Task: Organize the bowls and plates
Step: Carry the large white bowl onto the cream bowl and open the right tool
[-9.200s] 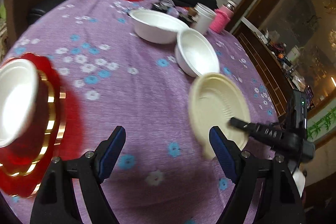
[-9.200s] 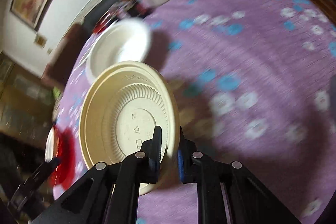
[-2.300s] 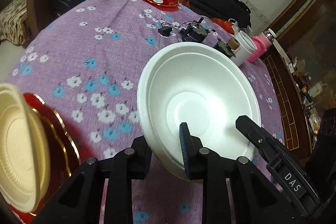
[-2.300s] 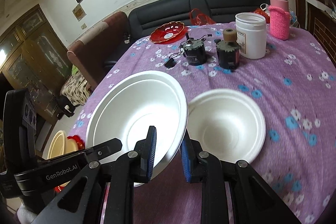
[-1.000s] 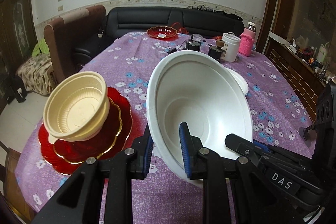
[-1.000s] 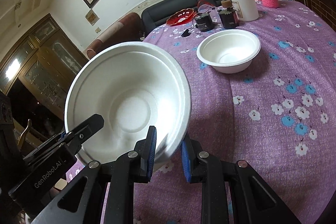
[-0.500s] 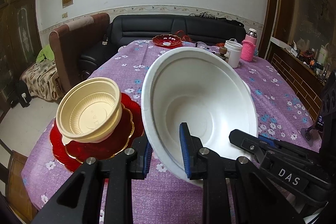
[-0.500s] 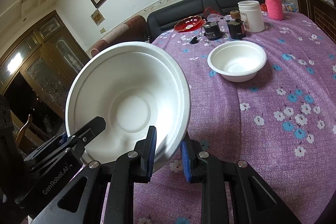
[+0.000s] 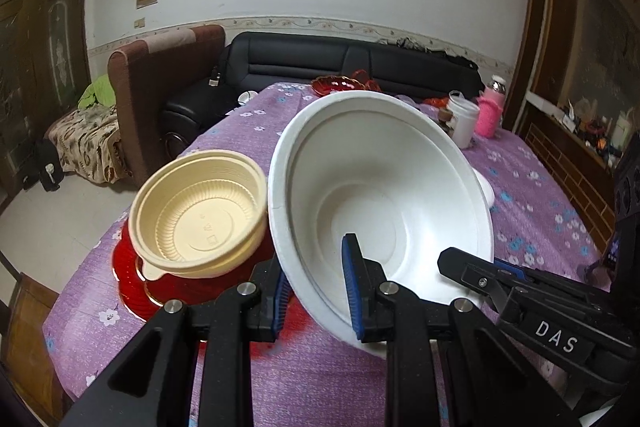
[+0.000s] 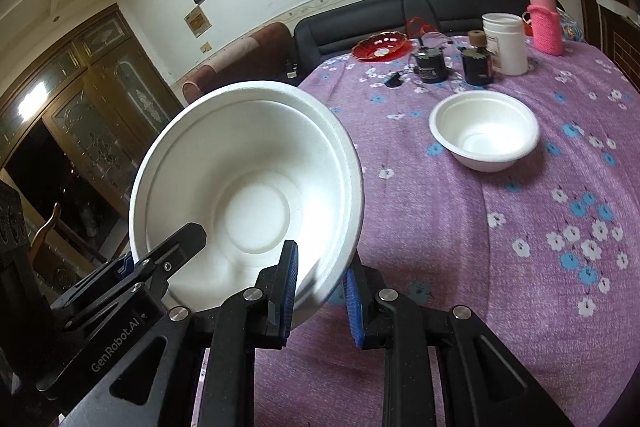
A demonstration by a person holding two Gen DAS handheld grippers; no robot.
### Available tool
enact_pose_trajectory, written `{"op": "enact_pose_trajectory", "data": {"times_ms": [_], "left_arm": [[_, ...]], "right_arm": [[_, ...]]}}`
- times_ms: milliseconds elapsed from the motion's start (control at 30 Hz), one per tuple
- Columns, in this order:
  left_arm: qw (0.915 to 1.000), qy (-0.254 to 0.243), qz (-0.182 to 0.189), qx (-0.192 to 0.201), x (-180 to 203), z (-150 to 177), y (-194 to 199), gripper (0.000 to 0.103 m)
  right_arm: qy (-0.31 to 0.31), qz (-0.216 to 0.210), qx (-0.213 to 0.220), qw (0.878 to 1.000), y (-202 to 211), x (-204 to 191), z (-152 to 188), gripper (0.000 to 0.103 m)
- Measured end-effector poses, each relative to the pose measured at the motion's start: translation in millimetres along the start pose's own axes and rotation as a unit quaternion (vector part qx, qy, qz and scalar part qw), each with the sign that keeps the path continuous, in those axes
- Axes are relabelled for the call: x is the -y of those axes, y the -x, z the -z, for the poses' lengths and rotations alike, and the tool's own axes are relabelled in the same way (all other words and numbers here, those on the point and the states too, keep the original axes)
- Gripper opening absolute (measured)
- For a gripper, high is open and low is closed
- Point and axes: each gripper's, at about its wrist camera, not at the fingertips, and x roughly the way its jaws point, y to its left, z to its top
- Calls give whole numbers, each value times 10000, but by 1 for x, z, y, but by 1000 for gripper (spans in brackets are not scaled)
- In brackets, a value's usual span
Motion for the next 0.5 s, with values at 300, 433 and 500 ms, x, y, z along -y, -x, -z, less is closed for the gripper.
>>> {"op": "enact_pose_trajectory", "data": {"times_ms": [300,433,500], "left_arm": [[9990,250,-360,110,-47,-21,-4,23],[9970,341,-691,124,-76,-36,-10,26],[9956,407,-833,124,-89,-41,-13,27]], "right_arm": [[568,-120,38,9983,-23,-53,-33,24],[990,-124,32,9950,-42,-89,-52,25],[1151,-136,-54,9932,-58,-105,-60,25]]}}
